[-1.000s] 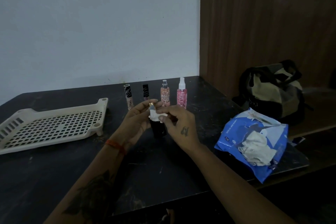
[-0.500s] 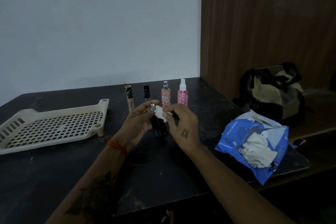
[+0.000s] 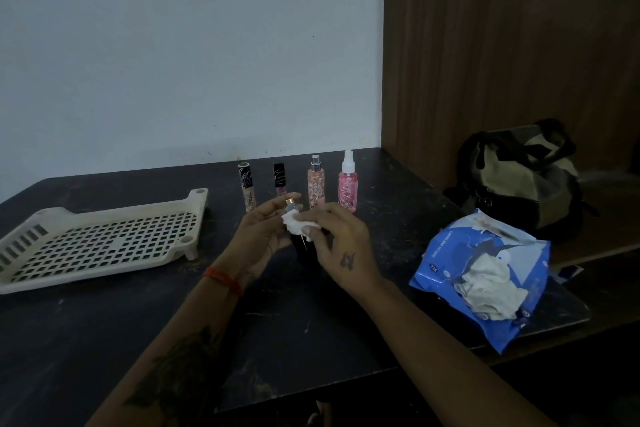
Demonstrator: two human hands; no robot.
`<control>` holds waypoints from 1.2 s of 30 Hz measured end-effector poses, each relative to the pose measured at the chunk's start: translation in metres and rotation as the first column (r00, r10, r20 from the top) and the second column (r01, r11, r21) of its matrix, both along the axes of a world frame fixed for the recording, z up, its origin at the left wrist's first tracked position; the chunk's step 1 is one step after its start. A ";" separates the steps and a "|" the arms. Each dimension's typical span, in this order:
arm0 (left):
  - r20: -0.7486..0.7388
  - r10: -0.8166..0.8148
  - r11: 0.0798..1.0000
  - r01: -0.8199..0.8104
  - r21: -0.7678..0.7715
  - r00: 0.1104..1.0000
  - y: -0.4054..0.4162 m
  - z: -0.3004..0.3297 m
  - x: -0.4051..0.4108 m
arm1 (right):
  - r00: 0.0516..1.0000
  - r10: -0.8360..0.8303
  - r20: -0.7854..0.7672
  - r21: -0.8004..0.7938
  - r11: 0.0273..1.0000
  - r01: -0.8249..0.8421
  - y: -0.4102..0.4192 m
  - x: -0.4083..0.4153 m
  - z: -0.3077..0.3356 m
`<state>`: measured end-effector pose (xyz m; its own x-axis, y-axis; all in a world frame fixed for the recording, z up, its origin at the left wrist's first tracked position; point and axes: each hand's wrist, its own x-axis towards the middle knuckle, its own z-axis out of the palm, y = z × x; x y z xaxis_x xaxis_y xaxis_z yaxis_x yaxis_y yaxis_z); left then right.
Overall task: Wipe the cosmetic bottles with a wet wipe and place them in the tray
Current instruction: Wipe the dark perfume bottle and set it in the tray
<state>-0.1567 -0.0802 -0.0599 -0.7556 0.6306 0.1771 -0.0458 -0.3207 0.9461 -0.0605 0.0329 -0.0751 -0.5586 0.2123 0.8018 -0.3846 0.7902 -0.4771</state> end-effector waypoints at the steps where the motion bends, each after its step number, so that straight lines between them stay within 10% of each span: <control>1: 0.008 0.001 1.000 -0.001 -0.002 1.000 0.000 0.000 0.000 | 0.999 -0.016 0.031 -0.030 0.999 0.017 0.001 -0.001 0.000; 26: 0.200 0.149 0.987 -0.157 0.021 0.968 -0.005 0.000 -0.005 | 0.959 0.054 0.277 -0.002 0.998 -0.056 0.012 0.014 -0.001; 32: 0.305 0.143 0.982 -0.173 0.074 0.942 -0.004 0.003 -0.003 | 0.989 -0.145 0.001 -0.206 0.968 0.142 0.011 0.014 0.003; 36: 0.404 0.135 0.978 -0.187 0.092 0.905 0.000 0.004 0.001 | 0.997 -0.074 -0.016 -0.072 0.995 0.073 -0.001 0.011 0.000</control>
<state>-0.1555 -0.0806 -0.0555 -0.8694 0.4867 -0.0858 -0.3435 -0.4703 0.8129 -0.0499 0.0320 -0.0754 -0.5243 0.3093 0.7934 -0.3364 0.7807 -0.5267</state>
